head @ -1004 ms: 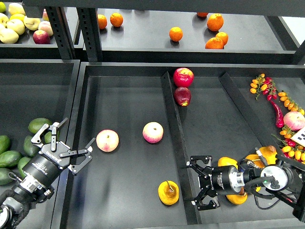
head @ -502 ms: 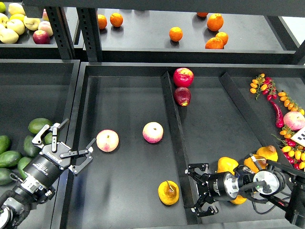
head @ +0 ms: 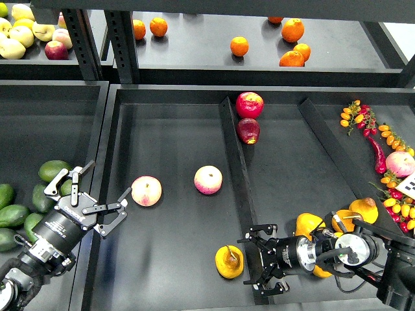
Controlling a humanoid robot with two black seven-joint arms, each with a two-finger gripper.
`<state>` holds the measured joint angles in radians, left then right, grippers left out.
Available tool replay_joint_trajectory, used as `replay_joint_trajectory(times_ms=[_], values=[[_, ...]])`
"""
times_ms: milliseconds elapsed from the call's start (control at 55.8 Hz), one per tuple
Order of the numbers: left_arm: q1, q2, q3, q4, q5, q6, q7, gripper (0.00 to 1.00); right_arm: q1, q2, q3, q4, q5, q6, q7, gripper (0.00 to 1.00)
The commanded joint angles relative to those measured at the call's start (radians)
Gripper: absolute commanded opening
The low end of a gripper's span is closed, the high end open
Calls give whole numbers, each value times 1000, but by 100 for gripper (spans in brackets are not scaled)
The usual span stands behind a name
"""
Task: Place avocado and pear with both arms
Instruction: 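Lower the open right gripper around the yellow pear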
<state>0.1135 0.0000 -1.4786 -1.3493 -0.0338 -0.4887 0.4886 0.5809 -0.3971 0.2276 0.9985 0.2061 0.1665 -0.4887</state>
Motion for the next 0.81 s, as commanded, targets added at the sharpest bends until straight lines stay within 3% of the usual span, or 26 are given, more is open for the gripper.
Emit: replay_joint_trajectory(times_ms=[0, 538, 789], values=[[0, 0, 1, -2, 0, 0, 0, 99, 1, 15, -1, -18, 1, -1, 0, 93], [0, 0, 1, -7, 0, 0, 0, 99, -18, 63, 1, -69, 3, -4, 0, 81], [0, 0, 1, -5, 0, 0, 0, 99, -42, 84, 13, -81, 4, -5, 0, 68]])
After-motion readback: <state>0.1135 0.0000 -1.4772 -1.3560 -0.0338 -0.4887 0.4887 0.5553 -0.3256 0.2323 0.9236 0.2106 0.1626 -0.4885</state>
